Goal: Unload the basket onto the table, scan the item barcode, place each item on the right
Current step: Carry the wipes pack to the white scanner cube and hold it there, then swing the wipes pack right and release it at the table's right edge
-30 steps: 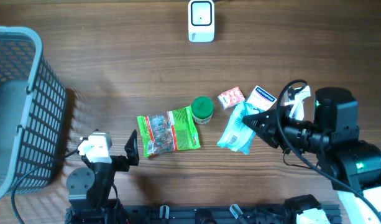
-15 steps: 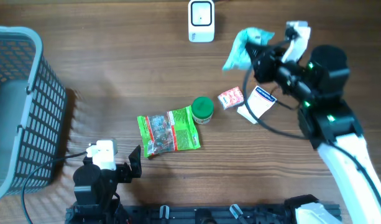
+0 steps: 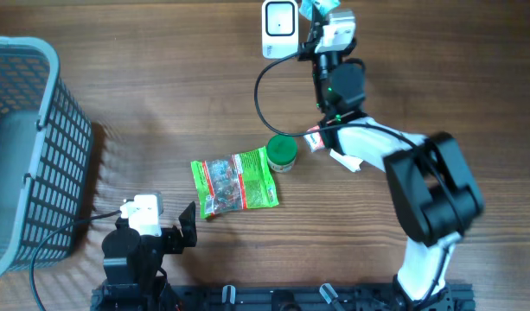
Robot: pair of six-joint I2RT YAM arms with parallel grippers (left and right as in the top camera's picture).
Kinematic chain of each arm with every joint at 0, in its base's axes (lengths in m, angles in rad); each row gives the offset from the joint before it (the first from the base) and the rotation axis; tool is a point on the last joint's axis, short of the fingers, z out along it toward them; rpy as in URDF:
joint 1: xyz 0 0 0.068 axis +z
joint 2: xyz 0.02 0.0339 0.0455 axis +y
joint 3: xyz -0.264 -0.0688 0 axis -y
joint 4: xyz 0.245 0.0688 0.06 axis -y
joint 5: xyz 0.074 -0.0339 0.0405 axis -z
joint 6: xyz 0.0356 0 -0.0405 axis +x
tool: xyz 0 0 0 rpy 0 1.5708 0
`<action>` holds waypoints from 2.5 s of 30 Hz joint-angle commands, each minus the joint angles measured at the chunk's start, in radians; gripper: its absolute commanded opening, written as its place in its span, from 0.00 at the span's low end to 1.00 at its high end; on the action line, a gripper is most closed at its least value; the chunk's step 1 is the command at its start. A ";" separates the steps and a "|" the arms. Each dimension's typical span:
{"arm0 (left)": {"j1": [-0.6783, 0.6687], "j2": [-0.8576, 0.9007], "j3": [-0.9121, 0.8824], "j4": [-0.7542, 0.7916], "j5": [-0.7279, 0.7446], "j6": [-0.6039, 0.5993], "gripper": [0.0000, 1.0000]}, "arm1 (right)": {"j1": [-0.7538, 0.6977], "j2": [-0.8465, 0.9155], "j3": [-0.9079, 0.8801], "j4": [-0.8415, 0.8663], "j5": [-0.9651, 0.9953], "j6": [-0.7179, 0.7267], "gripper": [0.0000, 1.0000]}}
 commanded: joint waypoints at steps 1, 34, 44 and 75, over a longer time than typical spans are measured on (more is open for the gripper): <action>0.004 -0.005 -0.003 0.002 -0.006 0.002 1.00 | -0.002 0.149 0.137 0.003 -0.014 -0.078 0.05; 0.004 -0.005 -0.003 0.002 -0.006 0.002 1.00 | -0.021 0.058 0.545 -0.778 -0.236 -0.051 0.04; 0.004 -0.005 -0.003 0.002 -0.006 0.002 1.00 | -0.294 -0.261 0.537 -1.658 0.557 0.382 0.04; 0.004 -0.005 -0.003 0.002 -0.006 0.002 1.00 | -0.840 -0.002 0.303 -1.573 0.346 0.952 0.51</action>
